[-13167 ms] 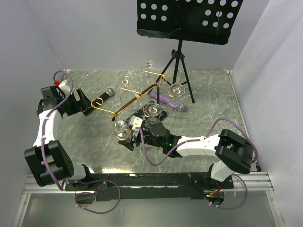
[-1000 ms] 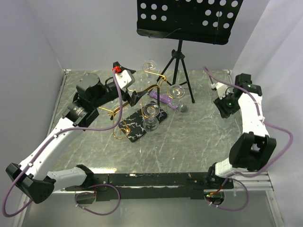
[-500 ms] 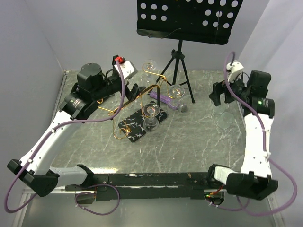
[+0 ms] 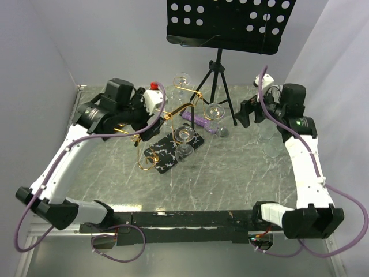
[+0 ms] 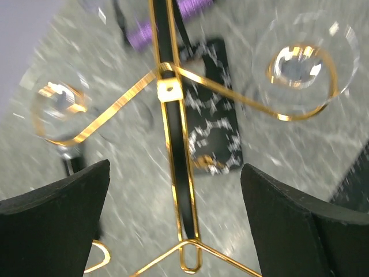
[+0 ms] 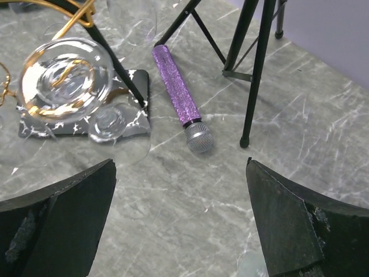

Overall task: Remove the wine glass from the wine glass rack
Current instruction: Adjust the wine rack at the center of the board.

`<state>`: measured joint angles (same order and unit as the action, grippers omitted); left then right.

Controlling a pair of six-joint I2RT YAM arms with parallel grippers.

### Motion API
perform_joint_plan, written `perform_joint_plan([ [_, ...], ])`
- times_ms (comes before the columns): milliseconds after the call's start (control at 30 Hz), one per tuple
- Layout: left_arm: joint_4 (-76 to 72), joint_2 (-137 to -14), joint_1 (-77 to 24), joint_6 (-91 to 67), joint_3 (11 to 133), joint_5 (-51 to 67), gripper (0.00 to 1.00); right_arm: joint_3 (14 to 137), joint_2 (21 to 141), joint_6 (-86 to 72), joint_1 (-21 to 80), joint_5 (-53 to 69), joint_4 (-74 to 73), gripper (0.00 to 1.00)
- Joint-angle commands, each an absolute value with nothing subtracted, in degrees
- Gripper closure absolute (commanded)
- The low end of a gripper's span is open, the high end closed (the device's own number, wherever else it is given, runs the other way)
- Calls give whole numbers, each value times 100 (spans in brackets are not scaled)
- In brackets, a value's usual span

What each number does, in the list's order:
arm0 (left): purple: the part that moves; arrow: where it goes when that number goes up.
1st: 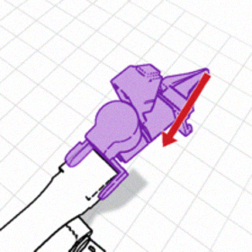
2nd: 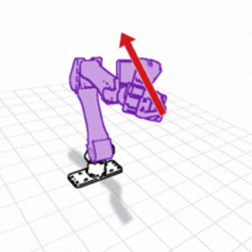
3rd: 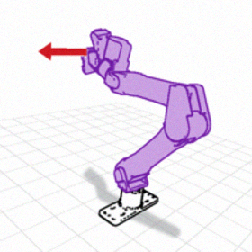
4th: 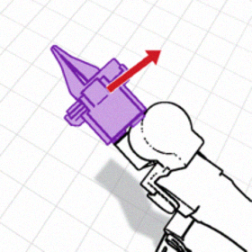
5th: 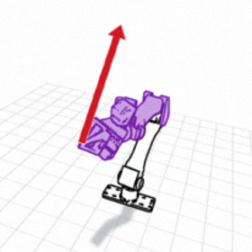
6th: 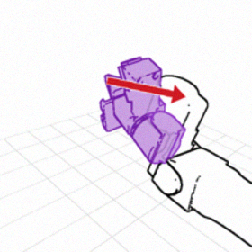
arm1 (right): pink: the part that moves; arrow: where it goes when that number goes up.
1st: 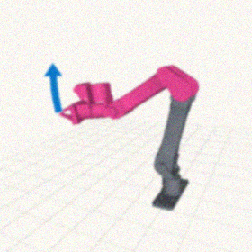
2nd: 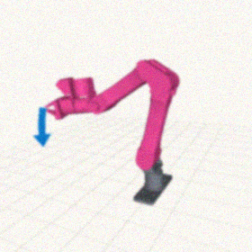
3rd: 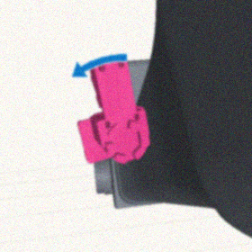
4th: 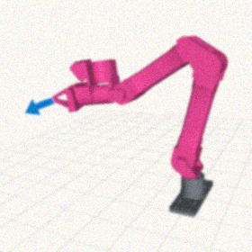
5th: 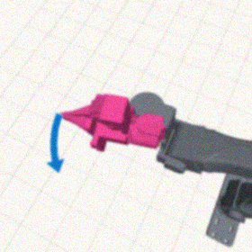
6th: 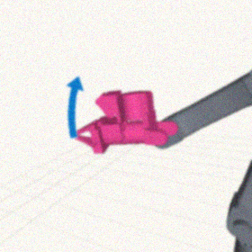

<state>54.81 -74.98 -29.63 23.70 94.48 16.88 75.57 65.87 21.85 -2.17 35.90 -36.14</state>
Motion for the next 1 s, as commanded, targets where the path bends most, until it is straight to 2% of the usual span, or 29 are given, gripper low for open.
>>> perform_joint_plan([
  [0,6134,-7786,-2997,2417,9430,1600,0,7620,6802,2057,-62,3428,-2971,0],
  [233,6512,-8130,-2988,2820,9624,1143,0,7735,7180,2057,167,3094,-2857,0],
  [533,6539,-7831,-2988,3946,9071,18,0,7638,7277,1846,202,3041,-2681,0],
  [967,5643,-7805,-2699,4763,8903,-1037,0,7392,7181,1819,228,3076,-2725,0],
])
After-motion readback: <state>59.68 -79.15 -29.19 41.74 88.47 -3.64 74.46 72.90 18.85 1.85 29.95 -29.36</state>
